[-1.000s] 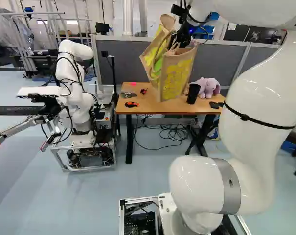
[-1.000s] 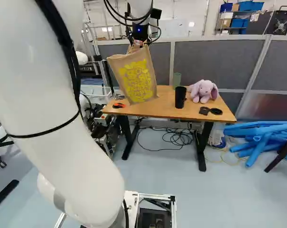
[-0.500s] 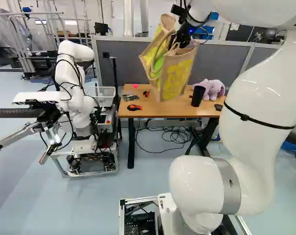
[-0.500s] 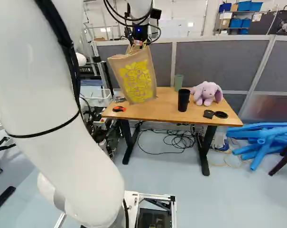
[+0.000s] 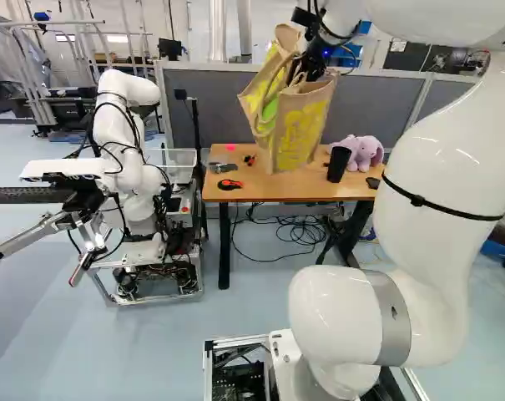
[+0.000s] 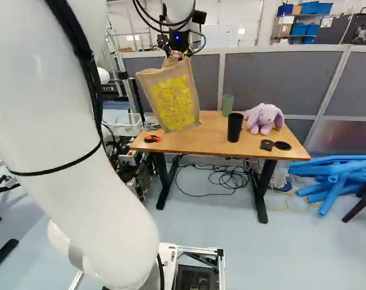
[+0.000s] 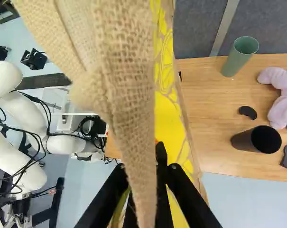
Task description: Pick up the bag on the ground and place it on the table
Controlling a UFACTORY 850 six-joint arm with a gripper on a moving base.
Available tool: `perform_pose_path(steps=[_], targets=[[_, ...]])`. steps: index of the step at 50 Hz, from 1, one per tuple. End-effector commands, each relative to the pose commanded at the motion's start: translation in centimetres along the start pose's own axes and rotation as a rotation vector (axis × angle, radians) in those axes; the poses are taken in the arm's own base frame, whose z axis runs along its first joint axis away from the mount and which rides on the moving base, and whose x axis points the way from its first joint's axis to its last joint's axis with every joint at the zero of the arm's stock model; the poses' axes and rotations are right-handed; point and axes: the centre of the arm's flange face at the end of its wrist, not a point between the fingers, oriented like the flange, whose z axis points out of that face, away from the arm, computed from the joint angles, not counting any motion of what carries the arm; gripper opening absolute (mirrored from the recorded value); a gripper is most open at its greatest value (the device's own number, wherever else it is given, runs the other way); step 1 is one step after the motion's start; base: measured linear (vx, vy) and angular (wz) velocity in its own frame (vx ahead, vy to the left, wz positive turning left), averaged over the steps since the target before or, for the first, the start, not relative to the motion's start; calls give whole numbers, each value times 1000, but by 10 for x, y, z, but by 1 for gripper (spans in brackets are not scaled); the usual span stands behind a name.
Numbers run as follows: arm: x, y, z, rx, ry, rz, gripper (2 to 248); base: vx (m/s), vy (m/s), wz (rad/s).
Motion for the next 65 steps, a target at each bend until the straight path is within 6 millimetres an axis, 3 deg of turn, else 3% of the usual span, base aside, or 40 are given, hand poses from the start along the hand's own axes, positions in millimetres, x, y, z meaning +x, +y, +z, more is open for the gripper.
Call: perform_pose_path(steps=[65], targets=[[3,-4,1,62,27,63,21,0,0,0]])
